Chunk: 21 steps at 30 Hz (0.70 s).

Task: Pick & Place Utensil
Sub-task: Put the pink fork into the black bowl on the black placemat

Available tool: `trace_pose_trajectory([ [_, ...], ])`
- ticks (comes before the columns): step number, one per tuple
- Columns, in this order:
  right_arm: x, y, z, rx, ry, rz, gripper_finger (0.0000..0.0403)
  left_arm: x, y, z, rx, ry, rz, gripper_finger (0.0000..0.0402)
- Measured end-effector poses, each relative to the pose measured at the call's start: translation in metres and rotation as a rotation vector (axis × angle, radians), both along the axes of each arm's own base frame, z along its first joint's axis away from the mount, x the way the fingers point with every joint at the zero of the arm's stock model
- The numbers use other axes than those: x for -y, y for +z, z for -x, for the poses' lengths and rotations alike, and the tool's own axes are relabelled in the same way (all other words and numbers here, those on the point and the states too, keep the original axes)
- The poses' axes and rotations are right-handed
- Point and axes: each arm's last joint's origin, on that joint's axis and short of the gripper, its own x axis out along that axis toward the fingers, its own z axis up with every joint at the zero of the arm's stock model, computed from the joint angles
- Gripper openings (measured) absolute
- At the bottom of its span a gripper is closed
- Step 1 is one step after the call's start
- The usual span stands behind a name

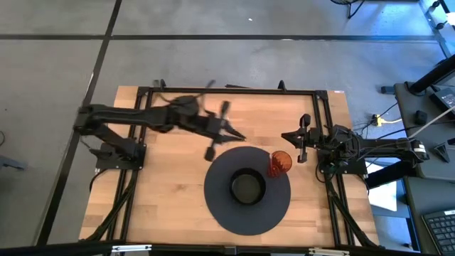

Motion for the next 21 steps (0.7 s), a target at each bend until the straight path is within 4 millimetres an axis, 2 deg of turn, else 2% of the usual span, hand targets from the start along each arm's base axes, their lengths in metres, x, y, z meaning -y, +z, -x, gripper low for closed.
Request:
trace_pose_trajectory([
  [4,0.0,0.0,0.0,0.0,0.0,0.0,0.0026,-0.019,-0.022,0.047,-0.027,0.155,0.054,0.0003],
  [9,0.0,0.0,0.0,0.003,-0.001,-0.015,0.0026,-0.039,-0.07,0.088,-0.126,0.196,0.097,0.0002],
  [12,0.001,0.0,0.0,0.003,-0.028,-0.017,0.0026,-0.048,-0.097,0.1,-0.051,0.225,0.08,0.0001],
  [15,0.002,0.0,0.0,0.007,-0.069,-0.019,0.0026,-0.057,-0.123,0.106,0.083,0.163,0.077,0.0002],
  [21,0.003,0.002,0.001,0.02,-0.09,0.007,0.0026,-0.072,-0.149,0.133,0.108,0.194,0.13,0.0002],
])
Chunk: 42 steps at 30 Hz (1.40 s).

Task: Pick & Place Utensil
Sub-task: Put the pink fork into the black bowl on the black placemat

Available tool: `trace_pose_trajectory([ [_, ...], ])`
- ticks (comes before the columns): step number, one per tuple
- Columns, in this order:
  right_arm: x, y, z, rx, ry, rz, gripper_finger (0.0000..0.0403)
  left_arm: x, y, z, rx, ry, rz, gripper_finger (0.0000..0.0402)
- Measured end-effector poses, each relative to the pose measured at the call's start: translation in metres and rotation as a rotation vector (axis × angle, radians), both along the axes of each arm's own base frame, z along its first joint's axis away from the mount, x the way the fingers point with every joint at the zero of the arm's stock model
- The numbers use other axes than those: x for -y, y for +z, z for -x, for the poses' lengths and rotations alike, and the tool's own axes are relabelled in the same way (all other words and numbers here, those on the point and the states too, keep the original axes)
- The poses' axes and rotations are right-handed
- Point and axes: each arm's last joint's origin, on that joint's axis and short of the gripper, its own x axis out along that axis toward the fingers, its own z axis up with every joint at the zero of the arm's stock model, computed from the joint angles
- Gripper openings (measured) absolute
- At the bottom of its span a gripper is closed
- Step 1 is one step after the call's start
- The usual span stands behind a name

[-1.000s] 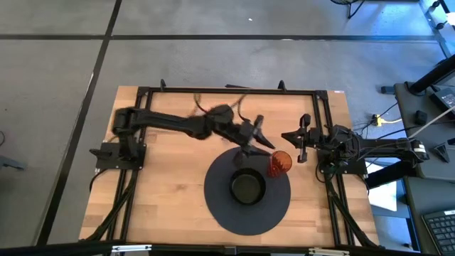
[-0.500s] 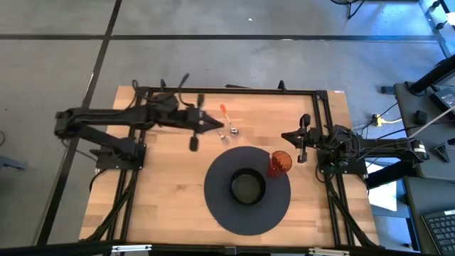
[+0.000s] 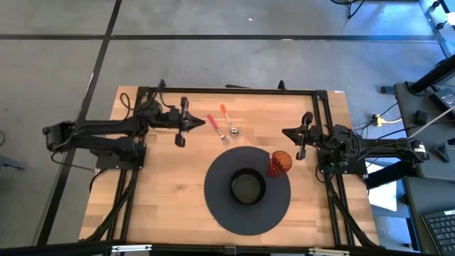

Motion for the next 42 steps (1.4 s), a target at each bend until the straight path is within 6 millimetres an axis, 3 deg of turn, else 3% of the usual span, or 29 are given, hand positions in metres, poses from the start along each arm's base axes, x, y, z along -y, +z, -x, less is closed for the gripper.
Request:
trace_pose_trajectory([
  [6,0.0,0.001,0.0,0.003,-0.001,0.015,0.0026,0.008,0.006,0.038,0.143,0.098,-0.042,0.0001],
  [13,0.0,0.001,0.0,0.008,0.004,-0.012,0.0026,0.021,0.008,0.065,0.151,0.135,-0.037,0.0001],
  [17,0.0,0.001,0.0,0.009,0.004,-0.013,0.0026,0.016,-0.011,0.066,0.05,0.291,-0.004,0.0001],
  [25,0.0,0.001,0.0,0.008,0.004,-0.011,0.0026,0.016,-0.04,0.066,-0.038,0.306,-0.002,0.0001],
  [30,0.0,0.001,0.0,0.007,0.003,-0.007,0.0026,0.007,-0.044,0.064,-0.05,0.371,0.013,0.0001],
  [42,0.0,0.001,0.0,0.008,0.003,-0.007,0.0026,-0.004,-0.055,0.06,-0.131,0.341,0.048,0.0001],
])
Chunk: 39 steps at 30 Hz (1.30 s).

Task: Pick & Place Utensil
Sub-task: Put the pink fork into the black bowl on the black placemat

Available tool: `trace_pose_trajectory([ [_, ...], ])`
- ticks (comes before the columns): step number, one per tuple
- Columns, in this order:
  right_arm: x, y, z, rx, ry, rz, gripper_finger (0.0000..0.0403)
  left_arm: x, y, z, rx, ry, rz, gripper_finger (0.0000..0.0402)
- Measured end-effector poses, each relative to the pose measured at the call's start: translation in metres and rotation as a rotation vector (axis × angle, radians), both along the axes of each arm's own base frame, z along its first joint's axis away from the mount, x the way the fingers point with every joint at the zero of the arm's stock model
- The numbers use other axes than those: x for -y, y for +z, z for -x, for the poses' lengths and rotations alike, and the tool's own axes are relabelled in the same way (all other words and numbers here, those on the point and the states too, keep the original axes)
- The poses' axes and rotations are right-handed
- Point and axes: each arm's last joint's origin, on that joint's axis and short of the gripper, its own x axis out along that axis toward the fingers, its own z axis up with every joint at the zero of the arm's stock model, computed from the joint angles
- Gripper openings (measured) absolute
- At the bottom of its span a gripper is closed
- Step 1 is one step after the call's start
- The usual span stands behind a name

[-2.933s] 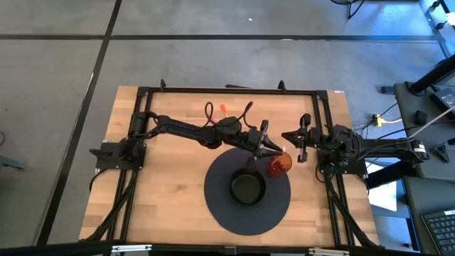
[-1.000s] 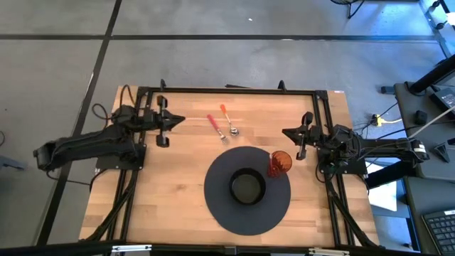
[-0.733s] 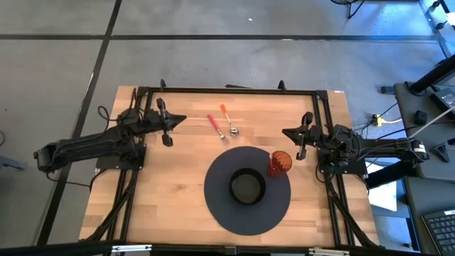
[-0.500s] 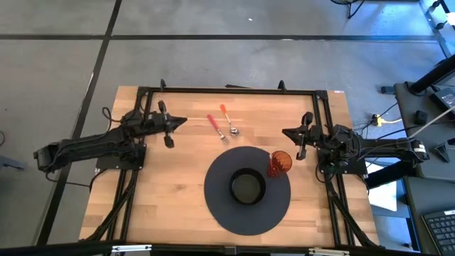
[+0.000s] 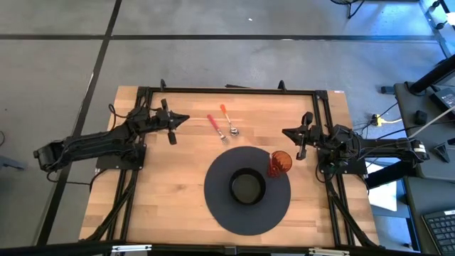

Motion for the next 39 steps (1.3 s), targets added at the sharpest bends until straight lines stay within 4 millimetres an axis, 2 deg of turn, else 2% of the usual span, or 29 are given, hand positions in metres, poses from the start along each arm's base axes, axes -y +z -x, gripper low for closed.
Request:
trace_pose_trajectory([
  [7,0.0,-0.001,0.0,-0.006,0.0,0.0,0.0026,-0.001,-0.005,-0.003,-0.035,-0.008,0.022,0.0002],
  [10,0.0,0.0,0.0,-0.005,0.0,0.0,0.0026,-0.007,-0.007,-0.004,-0.05,0.149,0.069,0.0001],
  [12,0.0,0.0,0.0,-0.003,0.0,0.0,0.0026,-0.012,-0.007,-0.008,-0.117,0.244,0.104,0.0001],
  [14,0.0,0.0,0.0,0.003,0.0,0.0,0.0026,-0.017,-0.006,-0.015,-0.215,0.264,0.138,0.0002],
  [19,0.0,0.0,0.0,0.004,-0.002,0.0,0.0026,-0.036,0.001,-0.044,-0.387,0.24,0.126,0.0001],
  [22,0.0,0.0,0.0,0.004,-0.001,-0.004,0.0026,-0.048,0.002,-0.065,-0.502,0.164,0.114,0.0003],
  [29,0.0,0.0,0.0,0.003,0.0,0.0,0.0026,-0.068,-0.005,-0.109,-0.81,0.088,0.123,0.0014],
  [33,0.0,0.0,0.0,0.003,0.001,0.0,0.0026,-0.072,-0.014,-0.135,-1.062,-0.003,0.099,0.0031],
  [39,0.0,0.0,0.0,0.003,0.001,0.0,0.0026,-0.068,0.004,-0.176,-1.157,-0.173,-0.091,0.0067],
])
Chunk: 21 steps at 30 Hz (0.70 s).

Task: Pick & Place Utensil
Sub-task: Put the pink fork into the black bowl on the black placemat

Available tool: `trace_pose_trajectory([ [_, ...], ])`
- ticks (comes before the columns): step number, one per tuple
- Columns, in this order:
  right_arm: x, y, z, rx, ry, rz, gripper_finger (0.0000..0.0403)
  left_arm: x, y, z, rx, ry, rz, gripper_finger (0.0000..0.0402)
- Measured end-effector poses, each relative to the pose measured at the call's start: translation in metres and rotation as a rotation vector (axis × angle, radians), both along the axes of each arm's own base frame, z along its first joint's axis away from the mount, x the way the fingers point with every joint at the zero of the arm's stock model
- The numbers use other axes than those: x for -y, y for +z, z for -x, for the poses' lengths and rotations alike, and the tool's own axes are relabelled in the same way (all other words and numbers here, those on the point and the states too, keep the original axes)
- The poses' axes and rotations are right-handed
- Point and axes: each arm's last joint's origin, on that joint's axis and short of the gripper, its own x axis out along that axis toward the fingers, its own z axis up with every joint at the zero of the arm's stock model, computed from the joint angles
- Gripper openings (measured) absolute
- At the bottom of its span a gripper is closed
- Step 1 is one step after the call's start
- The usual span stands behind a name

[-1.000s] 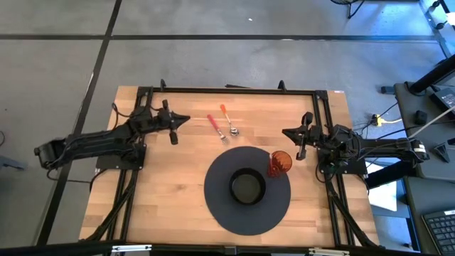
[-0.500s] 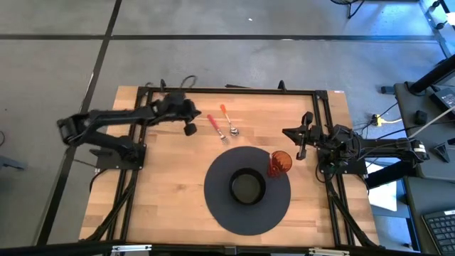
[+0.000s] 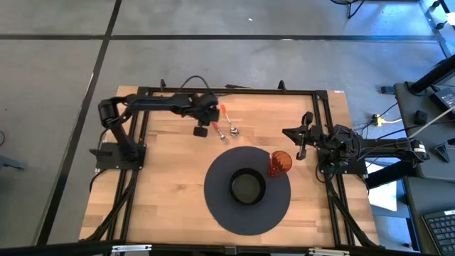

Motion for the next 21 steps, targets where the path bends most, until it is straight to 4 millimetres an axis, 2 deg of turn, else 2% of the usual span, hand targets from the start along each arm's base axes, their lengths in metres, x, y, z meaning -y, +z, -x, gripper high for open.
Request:
trace_pose_trajectory([
  [5,0.0,0.0,0.0,0.0,0.0,0.0,0.0026,0.015,0.02,-0.024,0.047,-0.222,-0.189,0.009],
  [9,0.0,0.0,0.0,-0.002,0.0,0.0,0.0026,0.027,0.027,-0.033,0.065,-0.164,-0.297,0.0091],
  [17,0.0,0.0,0.0,-0.003,0.0,0.0,0.0026,0.046,0.026,-0.038,0.071,-0.131,-0.286,0.0073],
  [21,0.0,0.0,0.0,-0.001,0.0,0.0,0.0026,0.051,0.024,-0.036,0.032,-0.205,-0.267,0.0077],
])
